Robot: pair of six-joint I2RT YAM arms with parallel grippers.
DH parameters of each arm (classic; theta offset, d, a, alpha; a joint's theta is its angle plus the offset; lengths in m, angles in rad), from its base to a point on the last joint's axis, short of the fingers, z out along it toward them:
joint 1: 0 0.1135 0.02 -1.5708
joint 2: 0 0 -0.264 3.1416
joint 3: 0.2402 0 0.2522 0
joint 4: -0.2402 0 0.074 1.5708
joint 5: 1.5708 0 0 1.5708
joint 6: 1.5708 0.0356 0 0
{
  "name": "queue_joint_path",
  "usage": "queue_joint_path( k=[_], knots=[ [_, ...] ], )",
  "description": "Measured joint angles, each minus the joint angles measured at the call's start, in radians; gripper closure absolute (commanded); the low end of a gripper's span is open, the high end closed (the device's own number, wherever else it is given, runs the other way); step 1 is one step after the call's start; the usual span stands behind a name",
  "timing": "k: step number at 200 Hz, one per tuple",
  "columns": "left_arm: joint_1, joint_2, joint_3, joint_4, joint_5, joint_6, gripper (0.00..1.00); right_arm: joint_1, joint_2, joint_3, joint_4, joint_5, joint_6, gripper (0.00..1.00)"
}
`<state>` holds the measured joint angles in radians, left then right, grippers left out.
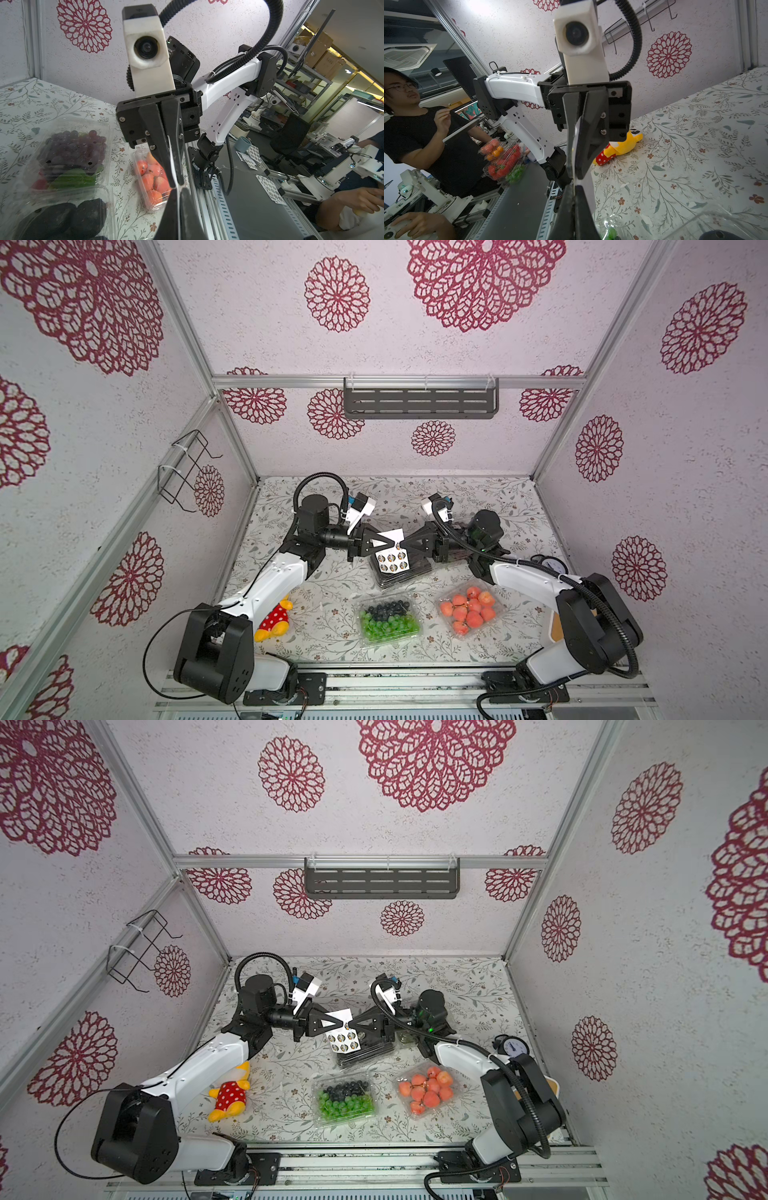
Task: Label fruit boxes
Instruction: Adjust the label sticker.
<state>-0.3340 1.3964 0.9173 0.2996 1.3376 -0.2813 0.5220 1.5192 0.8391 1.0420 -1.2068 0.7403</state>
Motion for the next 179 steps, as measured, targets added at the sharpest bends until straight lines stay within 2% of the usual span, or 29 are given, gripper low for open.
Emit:
queue_joint_path(
  k=[19, 34, 82, 105, 179],
  knots=[
    [0.0, 0.003, 0.0, -0.002, 0.004, 0.001, 0.97, 0.0, 0.0, 0.0, -0.002, -0.001, 0.0, 1.0],
    [0.0, 0.007, 0.002, -0.002, 0.005, 0.002, 0.91, 0.0, 0.0, 0.0, -0.002, -0.001, 0.0, 1.0],
    [-0.001, 0.013, 0.006, -0.008, 0.008, 0.005, 0.91, 0.001, 0.0, 0.0, -0.002, -0.001, 0.0, 1.0],
    [-0.001, 0.014, 0.008, -0.017, 0.009, 0.009, 1.0, 0.001, 0.0, 0.0, -0.002, -0.001, 0.0, 1.0],
    [-0.005, 0.014, 0.012, -0.029, 0.013, 0.019, 1.0, 0.001, 0.001, 0.0, 0.004, -0.002, 0.003, 1.0]
  ],
)
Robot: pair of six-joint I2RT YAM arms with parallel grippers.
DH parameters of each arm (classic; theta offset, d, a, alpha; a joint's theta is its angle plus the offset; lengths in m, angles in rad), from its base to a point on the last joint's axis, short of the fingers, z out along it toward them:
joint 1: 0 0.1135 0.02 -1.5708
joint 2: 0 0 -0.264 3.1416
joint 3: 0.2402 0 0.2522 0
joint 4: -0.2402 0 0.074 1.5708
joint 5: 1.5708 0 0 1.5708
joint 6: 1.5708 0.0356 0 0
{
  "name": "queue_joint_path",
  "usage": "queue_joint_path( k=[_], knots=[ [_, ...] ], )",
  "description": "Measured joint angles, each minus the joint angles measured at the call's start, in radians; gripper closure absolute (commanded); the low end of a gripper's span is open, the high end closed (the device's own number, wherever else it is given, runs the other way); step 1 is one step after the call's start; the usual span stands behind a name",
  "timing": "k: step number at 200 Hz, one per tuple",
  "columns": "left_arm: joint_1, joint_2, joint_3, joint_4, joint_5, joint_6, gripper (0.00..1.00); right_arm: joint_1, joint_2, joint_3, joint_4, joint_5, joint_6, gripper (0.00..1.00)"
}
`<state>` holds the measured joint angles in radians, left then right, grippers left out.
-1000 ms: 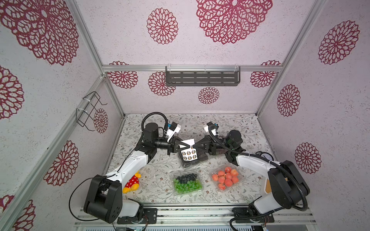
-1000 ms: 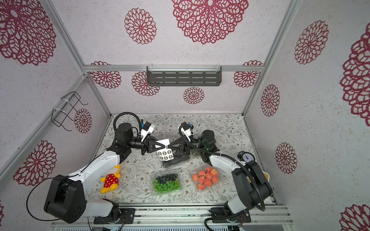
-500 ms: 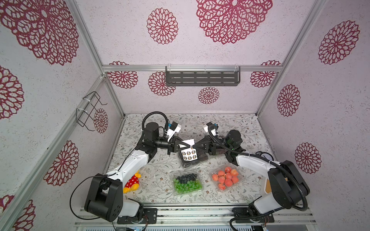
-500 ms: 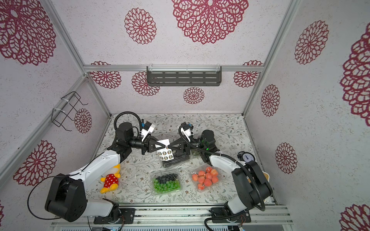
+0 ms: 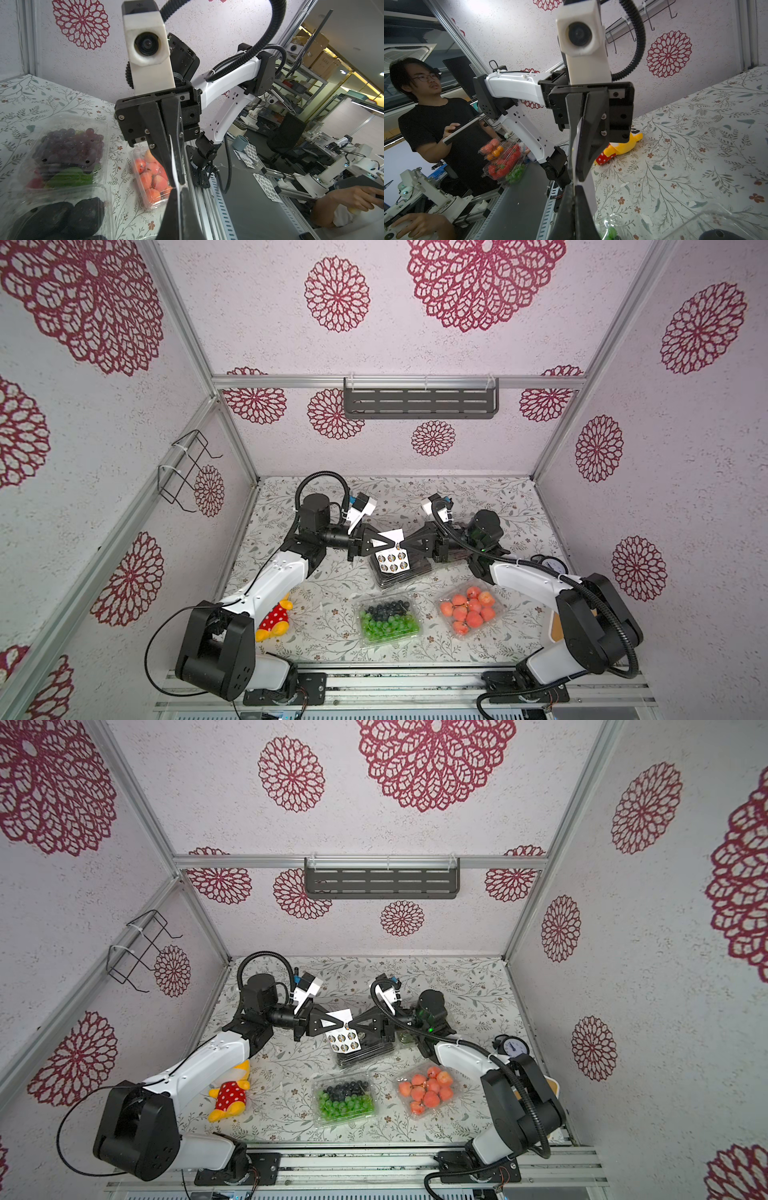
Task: Label fruit boxes
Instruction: Adjust the label sticker.
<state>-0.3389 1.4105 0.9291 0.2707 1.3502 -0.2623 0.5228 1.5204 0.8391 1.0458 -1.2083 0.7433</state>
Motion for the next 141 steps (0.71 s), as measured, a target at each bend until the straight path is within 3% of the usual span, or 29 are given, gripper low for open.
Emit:
queue_joint_path(
  k=[141],
  knots=[
    [-0.012, 0.009, 0.007, -0.015, 0.003, 0.019, 1.0, 0.008, 0.041, 0.0, 0.103, -0.01, 0.071, 1.0]
  ],
)
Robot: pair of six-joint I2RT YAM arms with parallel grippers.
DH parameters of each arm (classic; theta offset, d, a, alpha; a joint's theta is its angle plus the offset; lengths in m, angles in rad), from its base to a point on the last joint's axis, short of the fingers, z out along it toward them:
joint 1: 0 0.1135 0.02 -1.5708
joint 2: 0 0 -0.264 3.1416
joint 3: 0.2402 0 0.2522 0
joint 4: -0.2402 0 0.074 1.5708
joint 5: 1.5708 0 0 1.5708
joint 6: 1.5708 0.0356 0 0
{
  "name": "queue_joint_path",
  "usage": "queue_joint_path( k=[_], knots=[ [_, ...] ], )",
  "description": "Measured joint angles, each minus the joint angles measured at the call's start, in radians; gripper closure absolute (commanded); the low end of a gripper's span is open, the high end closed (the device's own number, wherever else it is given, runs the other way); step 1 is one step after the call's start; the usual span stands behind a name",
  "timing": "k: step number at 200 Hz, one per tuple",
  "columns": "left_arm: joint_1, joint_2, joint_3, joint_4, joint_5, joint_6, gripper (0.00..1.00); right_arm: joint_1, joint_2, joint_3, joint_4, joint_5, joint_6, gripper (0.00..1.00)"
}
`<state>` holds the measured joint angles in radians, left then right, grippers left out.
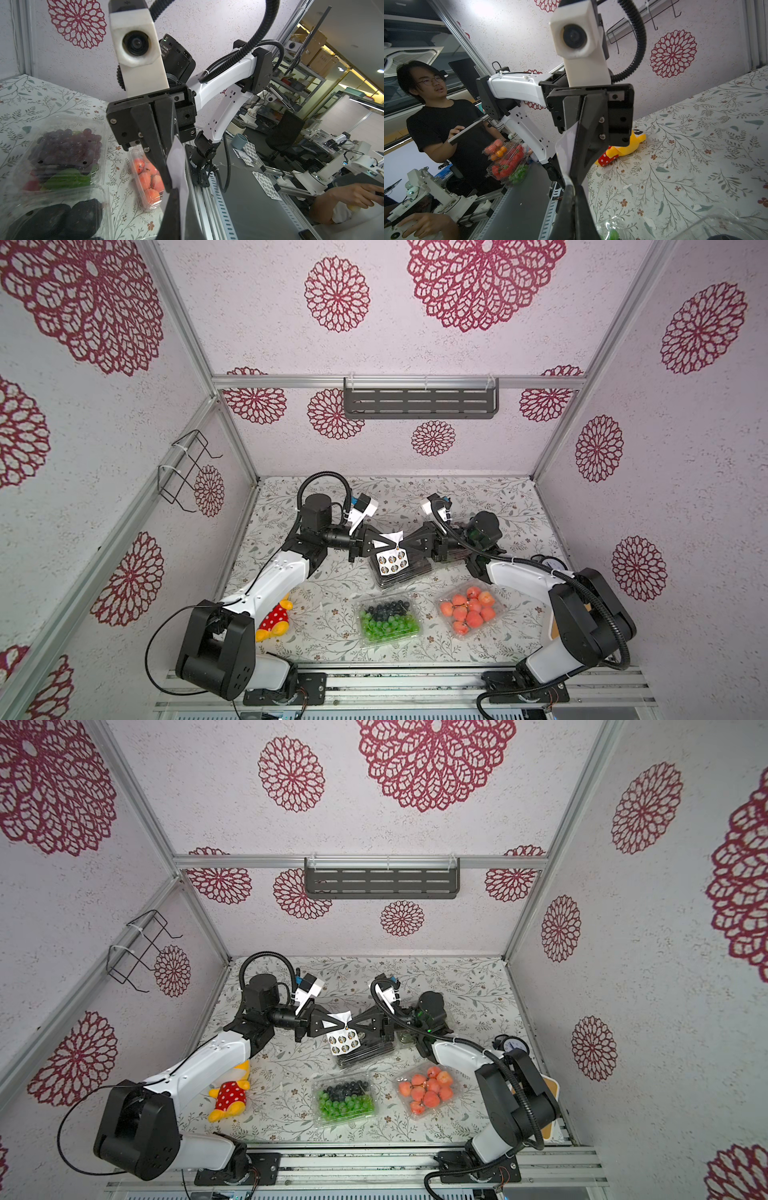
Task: Label fruit boxes
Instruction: Adjust the label sticker.
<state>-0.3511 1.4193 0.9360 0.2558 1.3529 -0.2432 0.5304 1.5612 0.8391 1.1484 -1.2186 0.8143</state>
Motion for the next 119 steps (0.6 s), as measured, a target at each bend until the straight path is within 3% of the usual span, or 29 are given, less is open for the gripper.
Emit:
queue_joint_path(
  k=[119],
  knots=[
    [0.0, 0.008, 0.004, 0.032, -0.008, -0.035, 1.0, 0.001, 0.0, 0.0, 0.036, 0.001, 0.028, 1.0]
  ],
)
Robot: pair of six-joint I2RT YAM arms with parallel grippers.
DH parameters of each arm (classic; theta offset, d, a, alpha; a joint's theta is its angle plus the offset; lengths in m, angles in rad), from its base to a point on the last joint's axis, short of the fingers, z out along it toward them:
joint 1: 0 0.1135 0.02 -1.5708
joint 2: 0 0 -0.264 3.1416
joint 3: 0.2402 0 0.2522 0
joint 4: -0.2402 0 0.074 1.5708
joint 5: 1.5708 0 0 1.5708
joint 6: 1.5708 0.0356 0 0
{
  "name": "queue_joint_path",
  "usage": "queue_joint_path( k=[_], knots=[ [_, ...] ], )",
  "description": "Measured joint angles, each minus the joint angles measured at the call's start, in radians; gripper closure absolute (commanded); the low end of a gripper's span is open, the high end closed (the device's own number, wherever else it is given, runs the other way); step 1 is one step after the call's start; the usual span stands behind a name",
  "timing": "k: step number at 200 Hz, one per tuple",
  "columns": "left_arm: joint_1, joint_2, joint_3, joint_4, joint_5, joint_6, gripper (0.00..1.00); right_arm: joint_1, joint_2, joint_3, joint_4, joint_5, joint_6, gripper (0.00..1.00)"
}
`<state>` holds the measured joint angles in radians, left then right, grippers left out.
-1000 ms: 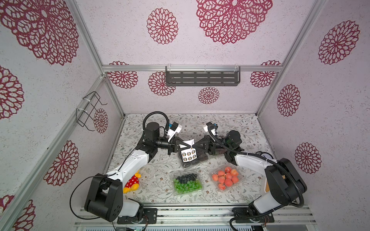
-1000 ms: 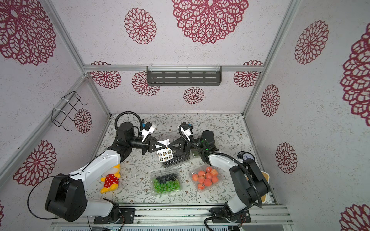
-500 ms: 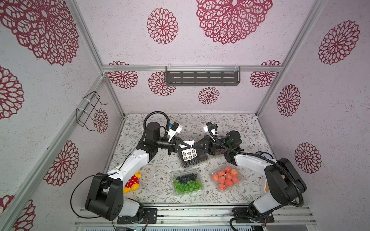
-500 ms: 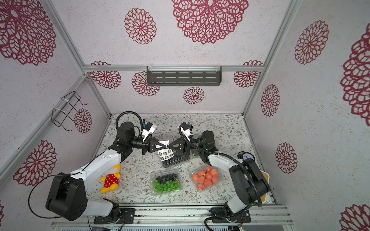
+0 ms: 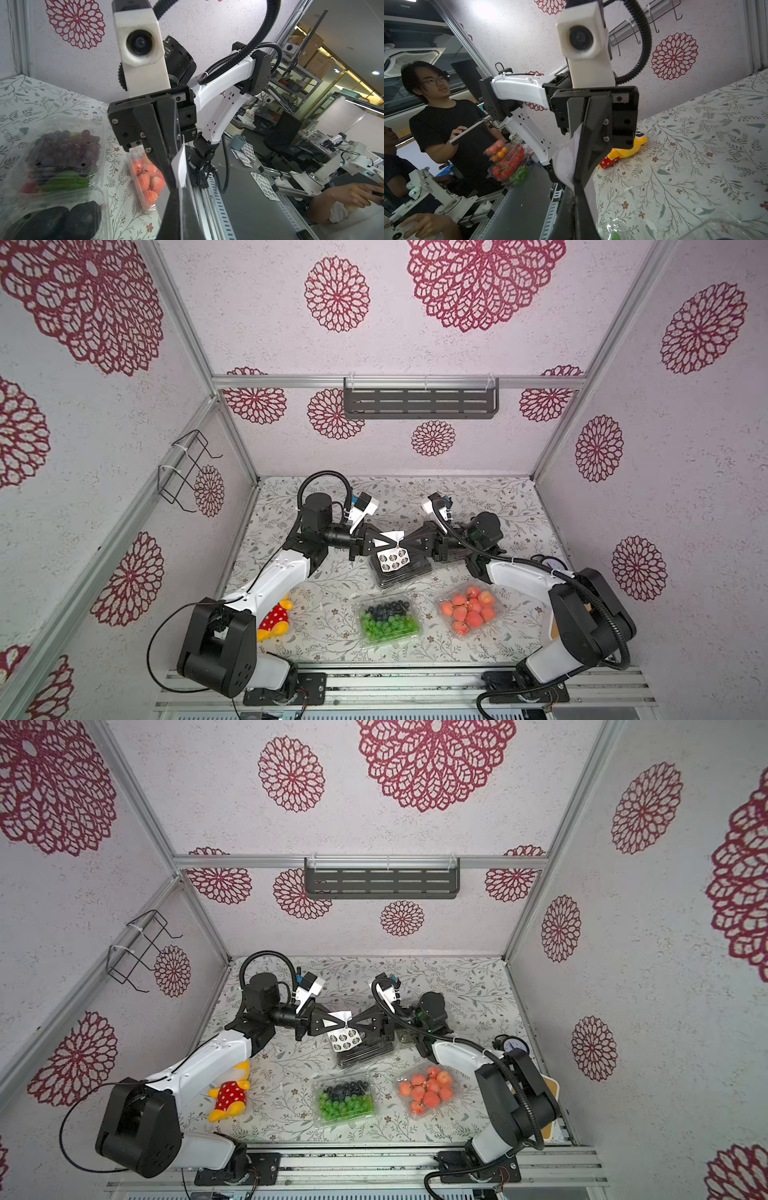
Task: Label fruit boxes
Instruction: Adjust the label sticker.
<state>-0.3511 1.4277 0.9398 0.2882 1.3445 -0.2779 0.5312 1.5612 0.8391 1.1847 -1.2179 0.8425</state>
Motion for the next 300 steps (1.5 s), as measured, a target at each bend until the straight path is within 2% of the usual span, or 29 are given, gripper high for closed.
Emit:
queue_joint_path(
  k=[115, 219, 263, 281, 300],
  knots=[
    [0.001, 0.014, 0.0, 0.034, -0.015, -0.013, 1.0, 0.003, 0.016, 0.0, 0.077, -0.011, 0.092, 1.0],
    [0.007, -0.012, -0.034, 0.076, -0.037, -0.047, 1.0, -0.013, 0.018, -0.011, 0.097, -0.013, 0.095, 1.0],
    [0.008, -0.012, -0.034, 0.082, -0.036, -0.052, 1.0, -0.014, 0.038, -0.01, 0.156, -0.016, 0.151, 1.0],
    [0.009, -0.014, -0.039, 0.084, -0.037, -0.053, 1.0, -0.023, 0.037, -0.01, 0.132, -0.016, 0.135, 0.86],
    [0.009, -0.02, -0.046, 0.067, -0.037, -0.046, 1.0, -0.032, 0.034, -0.01, 0.089, -0.012, 0.105, 0.83]
  ],
)
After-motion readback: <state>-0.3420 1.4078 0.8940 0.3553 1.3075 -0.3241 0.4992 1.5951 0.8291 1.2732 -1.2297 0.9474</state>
